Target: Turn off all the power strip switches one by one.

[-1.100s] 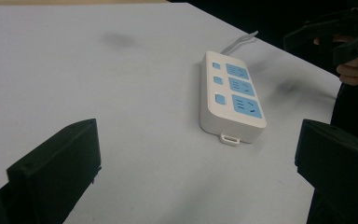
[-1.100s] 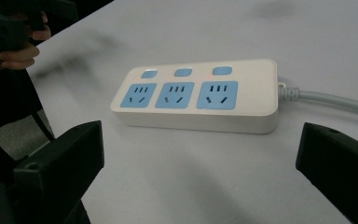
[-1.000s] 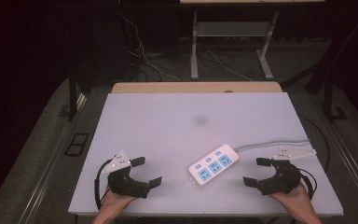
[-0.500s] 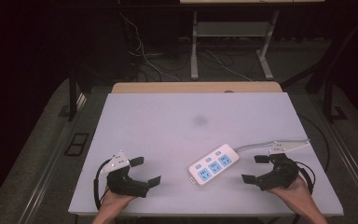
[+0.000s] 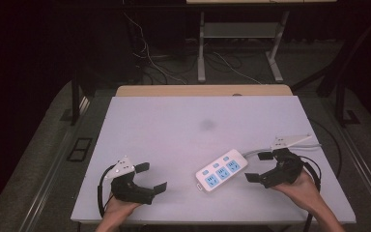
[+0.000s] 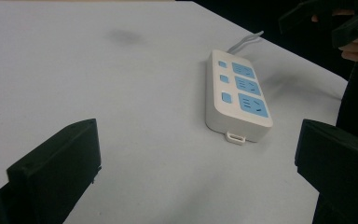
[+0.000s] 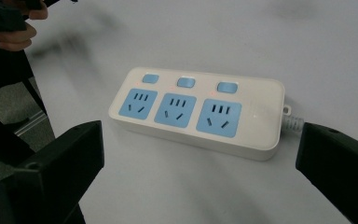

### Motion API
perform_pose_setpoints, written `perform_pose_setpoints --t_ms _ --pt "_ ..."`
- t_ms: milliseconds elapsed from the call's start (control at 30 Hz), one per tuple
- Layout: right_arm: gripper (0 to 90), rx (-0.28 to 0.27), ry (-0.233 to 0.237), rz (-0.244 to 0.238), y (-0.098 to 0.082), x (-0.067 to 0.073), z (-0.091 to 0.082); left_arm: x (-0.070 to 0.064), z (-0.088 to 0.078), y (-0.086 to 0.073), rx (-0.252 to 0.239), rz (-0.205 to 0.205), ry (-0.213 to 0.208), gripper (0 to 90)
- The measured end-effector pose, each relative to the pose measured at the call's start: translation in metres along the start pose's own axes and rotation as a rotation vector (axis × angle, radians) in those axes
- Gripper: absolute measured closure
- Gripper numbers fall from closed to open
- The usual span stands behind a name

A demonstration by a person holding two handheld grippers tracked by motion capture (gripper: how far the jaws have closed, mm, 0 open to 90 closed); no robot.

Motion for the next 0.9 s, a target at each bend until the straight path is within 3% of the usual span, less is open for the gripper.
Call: perform_pose_setpoints --t_ms 600,900 --pt "0.8 0.085 0.027 -0.059 0.028 -0.004 0.019 0.0 0.0 0.0 0.0 -0.002 -0.004 0.0" --pt "0.9 0.097 0.038 -0.081 0.047 -0.008 0.026 0.001 0.0 0.0 -0.004 -0.01 -0.011 0.0"
Point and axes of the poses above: each handheld gripper's, and its own axes: z roughly forward along the jaws, y roughly out of its top, x roughly to its left, the point moved 1 cm from there along z, roughly forward along the jaws, and after that the axes turned 13 degrees about -z, right-handed, at the moved point
